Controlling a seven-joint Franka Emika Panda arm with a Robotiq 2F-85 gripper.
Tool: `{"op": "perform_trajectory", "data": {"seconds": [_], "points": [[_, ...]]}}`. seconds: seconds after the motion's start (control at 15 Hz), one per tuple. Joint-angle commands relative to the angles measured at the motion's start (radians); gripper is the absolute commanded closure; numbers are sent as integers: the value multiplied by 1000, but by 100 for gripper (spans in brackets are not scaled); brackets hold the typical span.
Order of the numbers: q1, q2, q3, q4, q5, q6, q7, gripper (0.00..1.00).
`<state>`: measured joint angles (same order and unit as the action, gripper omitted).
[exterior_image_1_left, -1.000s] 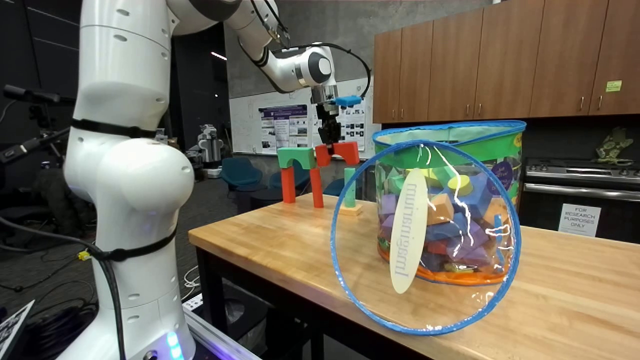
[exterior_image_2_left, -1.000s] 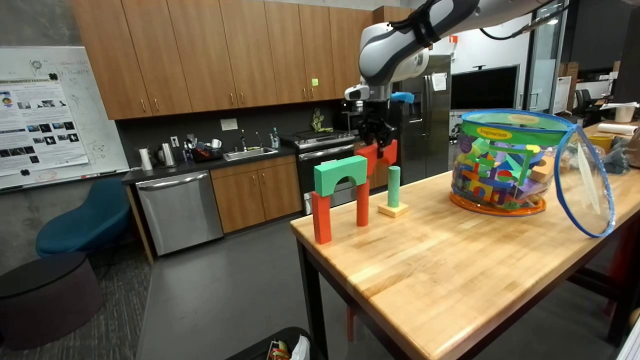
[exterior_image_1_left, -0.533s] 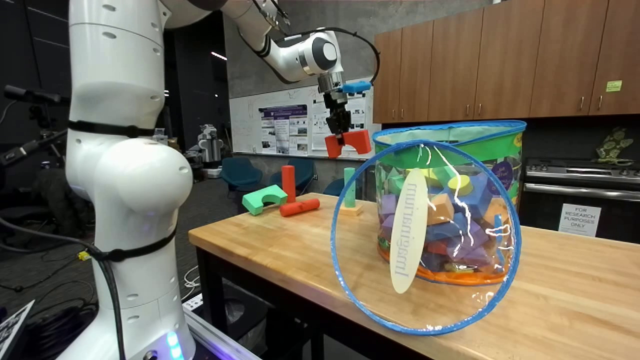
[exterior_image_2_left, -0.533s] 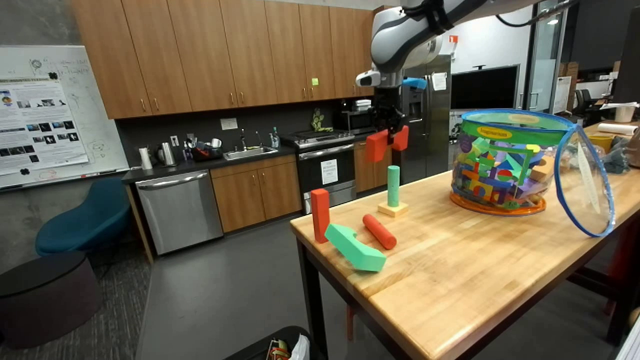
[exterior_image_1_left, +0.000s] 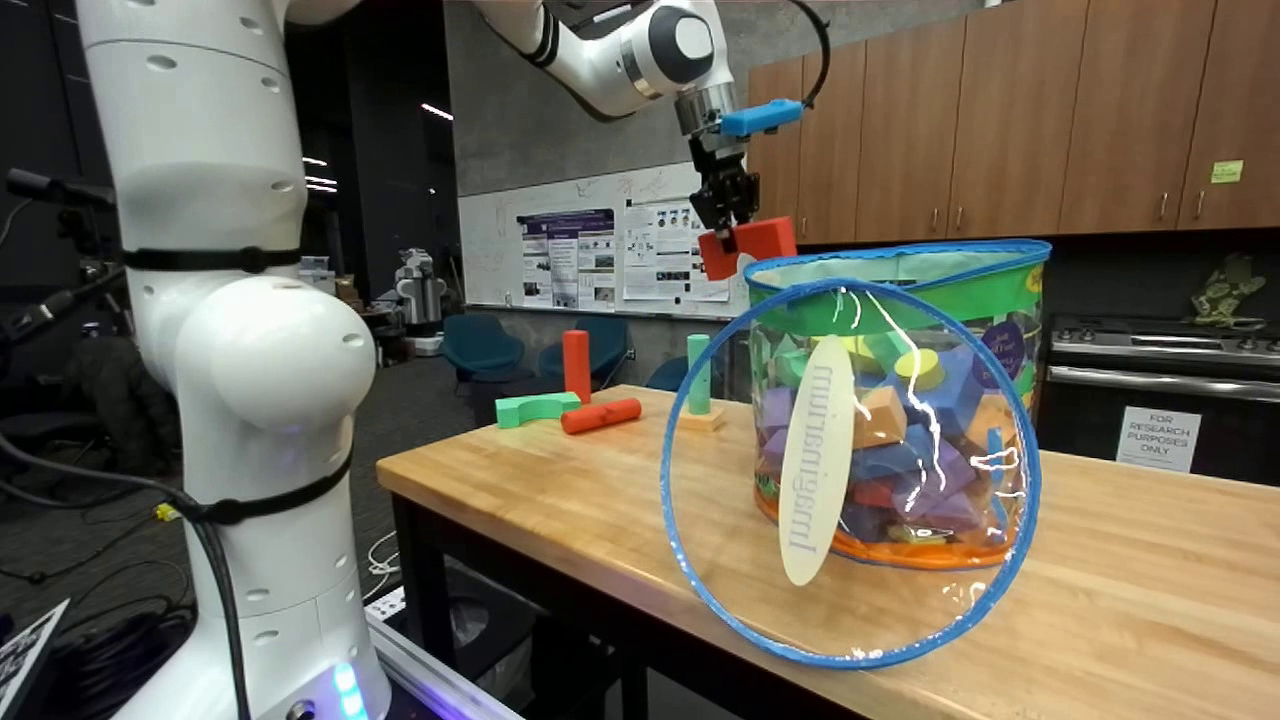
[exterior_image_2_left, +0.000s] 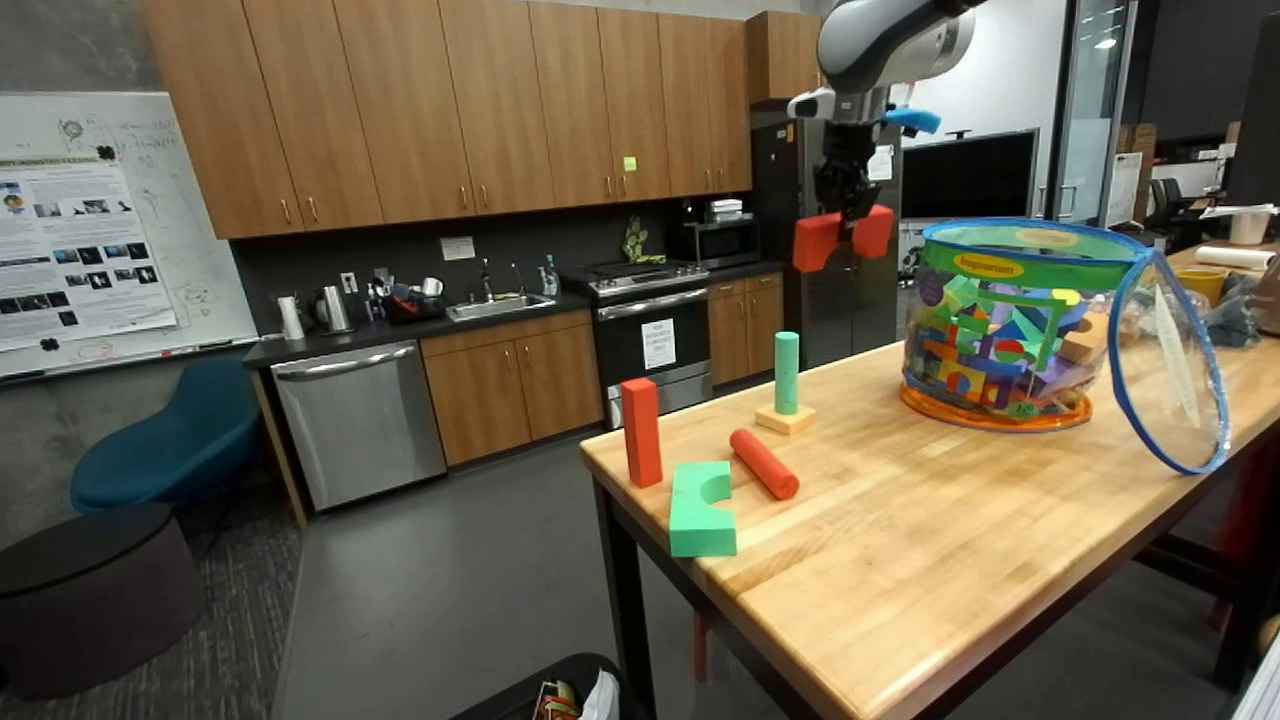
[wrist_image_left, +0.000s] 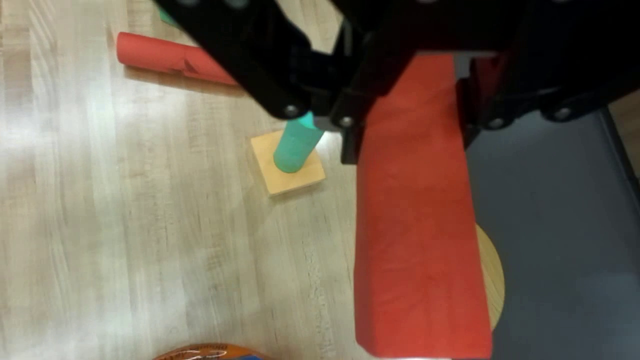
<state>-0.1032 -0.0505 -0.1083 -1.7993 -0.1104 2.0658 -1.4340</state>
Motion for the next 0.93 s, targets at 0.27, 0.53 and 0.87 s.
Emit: {"op": "perform_trajectory", "data": {"seconds": [0.27,0.53,0.87], "points": [[-39,-180,-78,-63,123,-49,234,84],[-62,-230,-104,-100,58,-39,394,84],[-88,-223,-156,-128,-28,-58,413,84]]}}
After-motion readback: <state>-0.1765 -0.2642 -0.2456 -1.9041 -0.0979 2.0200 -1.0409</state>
